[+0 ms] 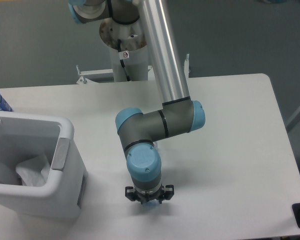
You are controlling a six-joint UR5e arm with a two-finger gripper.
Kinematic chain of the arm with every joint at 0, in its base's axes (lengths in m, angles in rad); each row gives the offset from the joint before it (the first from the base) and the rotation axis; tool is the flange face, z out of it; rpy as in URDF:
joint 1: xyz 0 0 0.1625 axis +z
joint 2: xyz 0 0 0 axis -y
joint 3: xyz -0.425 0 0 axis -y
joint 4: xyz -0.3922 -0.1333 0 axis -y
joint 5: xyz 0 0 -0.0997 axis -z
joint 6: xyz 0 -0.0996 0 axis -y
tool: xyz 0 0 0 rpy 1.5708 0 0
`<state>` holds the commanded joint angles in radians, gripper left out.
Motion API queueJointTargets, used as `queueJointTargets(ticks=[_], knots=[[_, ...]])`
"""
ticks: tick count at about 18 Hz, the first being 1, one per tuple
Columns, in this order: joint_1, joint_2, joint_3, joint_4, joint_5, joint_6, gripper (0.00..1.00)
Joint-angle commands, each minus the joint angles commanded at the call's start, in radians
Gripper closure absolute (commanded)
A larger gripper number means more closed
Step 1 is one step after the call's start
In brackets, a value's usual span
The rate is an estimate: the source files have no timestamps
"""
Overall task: Place the trash in the trash can
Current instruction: 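Lower the gripper around the bottle's cap end and close it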
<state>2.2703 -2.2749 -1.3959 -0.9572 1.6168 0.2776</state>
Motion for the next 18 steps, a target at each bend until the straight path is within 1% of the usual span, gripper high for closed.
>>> queueJointTargets(ticks=[3, 4, 7, 9, 11, 13, 15, 18], knots=[[0.0, 0.015, 0.002, -0.005, -0.005, 0.002, 0.59], [0.0, 0.024, 0.002, 0.004, -0.02, 0.005, 0.59], [0.009, 0.04, 0.047, 0.005, -0.087, 0.0, 0.59], [0.018, 0.063, 0.048, 0.003, -0.124, 0.0, 0.59], [0.046, 0.097, 0.06, 0.005, -0.179, 0.0, 0.59], [0.075, 0.121, 0.107, -0.003, -0.266, -0.023, 0.59], [0.098, 0.129, 0.155, -0.005, -0.337, -0.041, 0.59], [0.113, 0.13, 0.213, -0.002, -0.382, -0.066, 0.59]])
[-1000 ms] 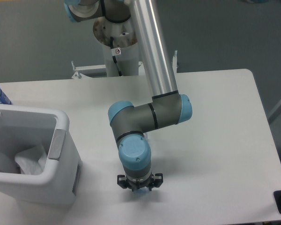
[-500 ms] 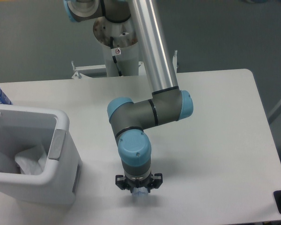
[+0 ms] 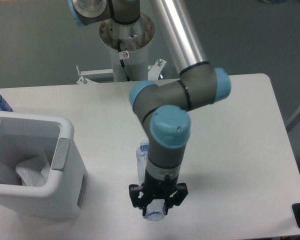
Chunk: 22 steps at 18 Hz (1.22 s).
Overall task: Place the trash in the trash can
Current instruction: 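Lower the gripper around the bottle's cap end and close it, then lift the bottle and carry it over the trash bin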
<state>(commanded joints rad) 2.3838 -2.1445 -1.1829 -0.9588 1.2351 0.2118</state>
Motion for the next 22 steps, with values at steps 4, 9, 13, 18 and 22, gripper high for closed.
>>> queueJointTargets(ticks=[4, 9, 13, 18, 22], knots=[[0.031, 0.034, 0.059, 0.008, -0.095, -0.035, 0.59], [0.057, 0.087, 0.117, 0.069, -0.261, -0.031, 0.6], [0.046, 0.112, 0.129, 0.135, -0.325, -0.028, 0.6], [-0.012, 0.156, 0.129, 0.147, -0.394, -0.028, 0.6], [-0.084, 0.173, 0.129, 0.167, -0.396, -0.031, 0.6]])
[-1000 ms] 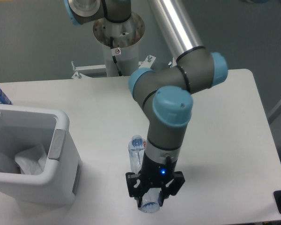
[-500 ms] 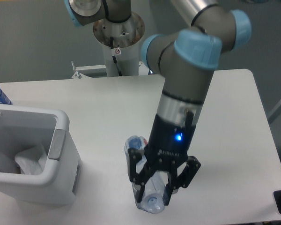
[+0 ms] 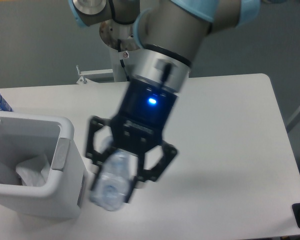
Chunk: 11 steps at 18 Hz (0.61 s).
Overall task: Place the trash in the trash can
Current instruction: 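Lift the bottle and carry it over the trash bin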
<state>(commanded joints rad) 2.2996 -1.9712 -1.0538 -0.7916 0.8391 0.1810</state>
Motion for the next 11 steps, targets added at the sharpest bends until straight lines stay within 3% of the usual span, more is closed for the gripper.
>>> queueJointTargets(ticks=[11], knots=[[-0.138, -0.008, -0.026, 0.005, 0.0, 0.0, 0.57]])
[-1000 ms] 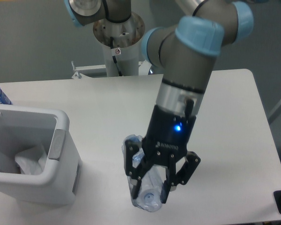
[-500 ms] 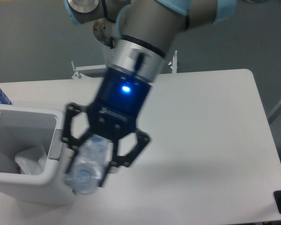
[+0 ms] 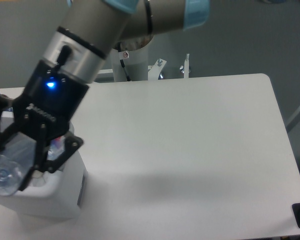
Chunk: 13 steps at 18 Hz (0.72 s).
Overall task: Place the trash in the trash can
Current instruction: 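Lift the bottle and carry it over the trash bin, then open the gripper to release the bottle into the bin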
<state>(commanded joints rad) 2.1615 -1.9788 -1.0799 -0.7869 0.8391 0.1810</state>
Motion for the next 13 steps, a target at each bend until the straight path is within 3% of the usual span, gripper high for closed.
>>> queueJointTargets(ticks=[3, 5, 7, 13], knots=[[-0.02, -0.006, -0.024, 0.027, 0.002, 0.002, 0.48], [-0.022, -0.006, -0.044, 0.043, 0.002, 0.005, 0.31], [-0.022, -0.003, -0.055, 0.046, 0.003, 0.006, 0.01], [-0.02, 0.005, -0.074, 0.046, 0.005, 0.009, 0.0]])
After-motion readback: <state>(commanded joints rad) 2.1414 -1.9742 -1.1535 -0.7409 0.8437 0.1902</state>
